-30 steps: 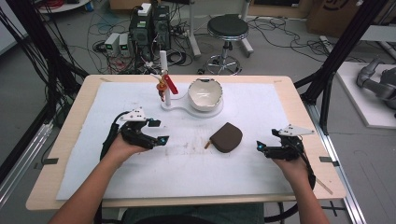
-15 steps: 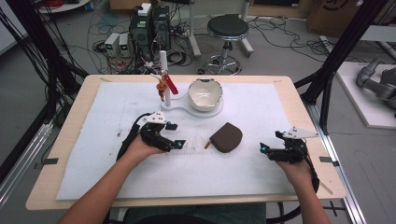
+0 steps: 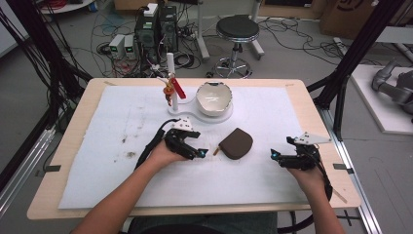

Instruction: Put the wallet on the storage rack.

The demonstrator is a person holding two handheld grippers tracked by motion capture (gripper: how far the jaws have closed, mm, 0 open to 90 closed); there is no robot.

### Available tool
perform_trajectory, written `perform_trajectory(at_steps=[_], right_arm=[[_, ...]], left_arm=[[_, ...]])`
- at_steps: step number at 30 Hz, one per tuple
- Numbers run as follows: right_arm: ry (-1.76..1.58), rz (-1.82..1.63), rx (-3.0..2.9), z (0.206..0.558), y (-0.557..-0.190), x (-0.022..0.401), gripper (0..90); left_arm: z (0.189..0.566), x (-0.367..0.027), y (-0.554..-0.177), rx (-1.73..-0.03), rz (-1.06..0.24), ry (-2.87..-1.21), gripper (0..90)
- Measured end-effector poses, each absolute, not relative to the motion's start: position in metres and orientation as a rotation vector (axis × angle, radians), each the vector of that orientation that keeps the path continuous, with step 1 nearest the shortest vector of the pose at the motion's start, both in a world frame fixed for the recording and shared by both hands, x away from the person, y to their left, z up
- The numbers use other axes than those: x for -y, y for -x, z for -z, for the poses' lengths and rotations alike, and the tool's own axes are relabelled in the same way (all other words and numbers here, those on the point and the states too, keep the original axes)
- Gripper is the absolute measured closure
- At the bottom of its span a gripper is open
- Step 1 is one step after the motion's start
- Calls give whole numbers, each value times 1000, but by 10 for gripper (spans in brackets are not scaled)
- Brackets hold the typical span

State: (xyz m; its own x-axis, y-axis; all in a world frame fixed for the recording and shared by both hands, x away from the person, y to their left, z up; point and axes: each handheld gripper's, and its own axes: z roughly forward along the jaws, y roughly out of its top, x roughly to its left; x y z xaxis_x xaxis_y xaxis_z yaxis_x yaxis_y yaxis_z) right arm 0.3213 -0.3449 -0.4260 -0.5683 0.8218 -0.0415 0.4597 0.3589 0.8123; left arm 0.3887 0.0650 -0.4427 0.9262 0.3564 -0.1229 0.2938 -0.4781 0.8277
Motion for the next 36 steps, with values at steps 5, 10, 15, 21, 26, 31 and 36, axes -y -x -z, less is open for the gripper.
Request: perform_trajectory(at_steps=[5,10,15,21,26,31,36], right_arm=[[-1109,-1087,-2182,426,-322,345,167],[-1109,-1090,-2185,427,-322,344,167],[-1104,-1086,-2182,426,-322,345,167],[-1111,-1086,-2182,427,-322,345,167],[-1107,-1082,-2182,427,-322,345,167],[-1108,-1080,-2182,427,-322,345,167],[-1105,-1080,-2181,427,-322,345,167]], left_arm=[[449,-46,-390,-446,-70,-2133,243],[454,-31,-391,-436,-66,-2157,279],[457,-25,-392,-449,-79,-2194,360],[456,-22,-389,-435,-153,-2228,501],[456,-21,-387,-441,-193,-2230,618],[455,-18,-381,-400,-202,-2246,754],[454,-18,-381,-393,-208,-2251,877]])
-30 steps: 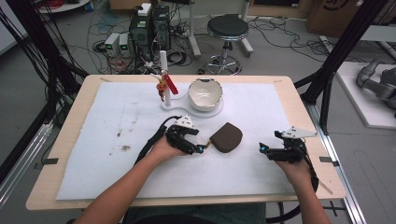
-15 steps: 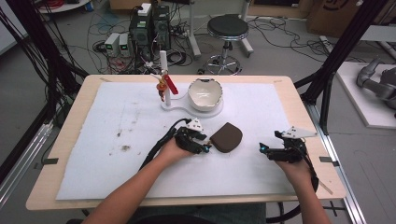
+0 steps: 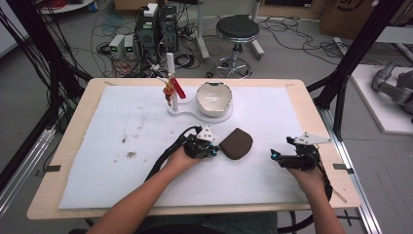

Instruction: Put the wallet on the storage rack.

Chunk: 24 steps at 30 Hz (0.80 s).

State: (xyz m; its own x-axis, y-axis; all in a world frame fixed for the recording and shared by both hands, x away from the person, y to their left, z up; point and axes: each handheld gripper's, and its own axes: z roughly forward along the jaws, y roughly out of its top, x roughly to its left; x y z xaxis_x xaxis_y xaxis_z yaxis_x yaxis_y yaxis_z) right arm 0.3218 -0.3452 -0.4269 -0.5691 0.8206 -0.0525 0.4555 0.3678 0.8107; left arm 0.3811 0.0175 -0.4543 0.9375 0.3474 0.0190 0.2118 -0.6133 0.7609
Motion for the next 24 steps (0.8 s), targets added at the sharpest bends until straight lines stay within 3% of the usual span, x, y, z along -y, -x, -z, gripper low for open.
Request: perform_trajectory(at_steps=[12,24], right_arm=[[-1109,-1082,-2182,428,-322,346,167],[-1106,-1079,-2186,427,-322,344,167]], left_arm=[[448,-30,-390,-427,12,-2087,883],[416,-42,-391,-378,89,-1931,884]])
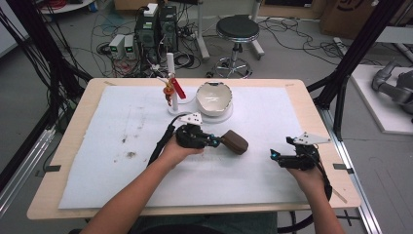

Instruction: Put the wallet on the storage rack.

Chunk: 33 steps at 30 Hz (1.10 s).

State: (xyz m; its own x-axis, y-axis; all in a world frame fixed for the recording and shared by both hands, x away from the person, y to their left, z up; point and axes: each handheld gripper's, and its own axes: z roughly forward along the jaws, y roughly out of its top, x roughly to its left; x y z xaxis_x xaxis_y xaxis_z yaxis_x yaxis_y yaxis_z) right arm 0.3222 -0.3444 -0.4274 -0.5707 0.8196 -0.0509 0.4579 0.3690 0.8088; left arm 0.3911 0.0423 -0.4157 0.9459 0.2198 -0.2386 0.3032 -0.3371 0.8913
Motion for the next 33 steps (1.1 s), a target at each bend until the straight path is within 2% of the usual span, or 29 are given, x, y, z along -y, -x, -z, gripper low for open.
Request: perform_trajectory(at_steps=[11,33], right_arm=[[-1107,-1078,-2188,427,-322,344,167],[-1114,-1081,-2188,428,-322,345,167]], left_arm=[[395,-45,-397,-376,117,-1858,884],[351,-60,-426,-426,24,-1797,884]])
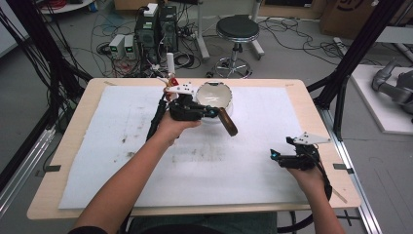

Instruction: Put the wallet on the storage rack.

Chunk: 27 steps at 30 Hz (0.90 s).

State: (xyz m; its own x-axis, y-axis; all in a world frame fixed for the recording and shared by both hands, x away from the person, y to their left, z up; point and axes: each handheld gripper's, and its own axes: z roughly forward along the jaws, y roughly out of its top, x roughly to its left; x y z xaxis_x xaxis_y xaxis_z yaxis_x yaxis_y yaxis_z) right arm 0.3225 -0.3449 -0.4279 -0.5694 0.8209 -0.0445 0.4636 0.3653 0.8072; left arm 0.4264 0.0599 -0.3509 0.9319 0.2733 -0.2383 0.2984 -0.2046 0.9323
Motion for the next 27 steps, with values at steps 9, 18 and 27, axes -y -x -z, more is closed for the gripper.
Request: perform_trajectory(at_steps=[9,18,27], right_arm=[[-1113,-1079,-2186,429,-323,345,167],[-1115,-1079,-2185,429,-323,346,167],[-1120,-1082,-2185,429,-323,346,167]], left_arm=[[329,-73,-443,-455,-32,-1789,884],[314,-83,-461,-498,-84,-1758,883],[313,-87,-481,-553,-123,-1764,883]])
